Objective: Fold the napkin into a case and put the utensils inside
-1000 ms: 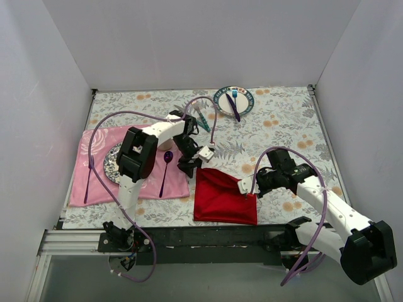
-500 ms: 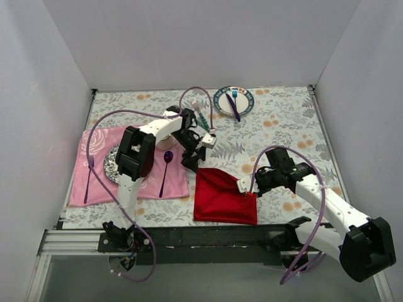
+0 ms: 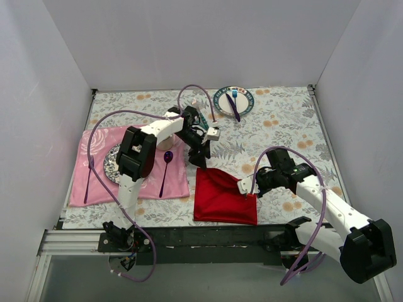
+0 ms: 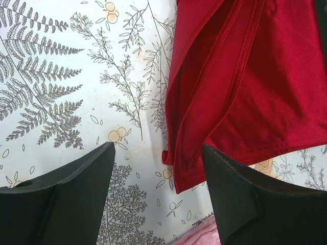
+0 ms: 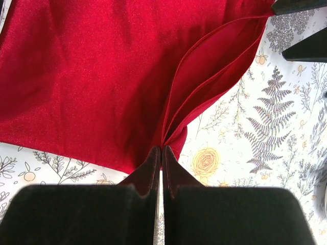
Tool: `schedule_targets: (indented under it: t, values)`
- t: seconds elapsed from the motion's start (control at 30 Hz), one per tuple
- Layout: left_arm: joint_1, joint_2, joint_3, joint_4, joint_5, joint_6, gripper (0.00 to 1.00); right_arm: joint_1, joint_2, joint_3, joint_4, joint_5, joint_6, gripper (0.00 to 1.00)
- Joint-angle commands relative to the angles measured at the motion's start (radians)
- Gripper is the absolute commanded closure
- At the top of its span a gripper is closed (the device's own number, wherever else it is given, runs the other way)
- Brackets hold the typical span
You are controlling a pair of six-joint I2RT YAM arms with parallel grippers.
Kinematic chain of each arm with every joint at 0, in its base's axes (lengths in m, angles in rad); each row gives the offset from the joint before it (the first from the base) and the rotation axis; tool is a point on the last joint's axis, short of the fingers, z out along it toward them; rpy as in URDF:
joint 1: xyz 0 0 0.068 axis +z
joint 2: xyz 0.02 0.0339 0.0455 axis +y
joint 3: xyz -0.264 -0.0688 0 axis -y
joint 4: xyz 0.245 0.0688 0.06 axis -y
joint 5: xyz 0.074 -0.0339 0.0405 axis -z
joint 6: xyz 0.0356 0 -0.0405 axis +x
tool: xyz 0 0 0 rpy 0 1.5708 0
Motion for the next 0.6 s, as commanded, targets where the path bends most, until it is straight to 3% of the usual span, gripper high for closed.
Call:
schedule_targets:
  t: [0.0,0.33,0.57]
  values:
    - [-0.008,-0.027,0.0,0.016,0.061,-0.03,0.33,0.005,-0.015,-0.015,-0.005,-0.007,-0.007,0.99]
    - [-0.028,-0.031,0.0,-0.053,0.1,0.01,0.33,0.005,-0.013,-0.021,-0.001,-0.009,0.002,0.99]
    - [-0.059,-0.088,-0.129,0.111,0.031,-0.102,0.38,0.006,-0.009,-0.017,0.001,-0.006,0.008,0.99]
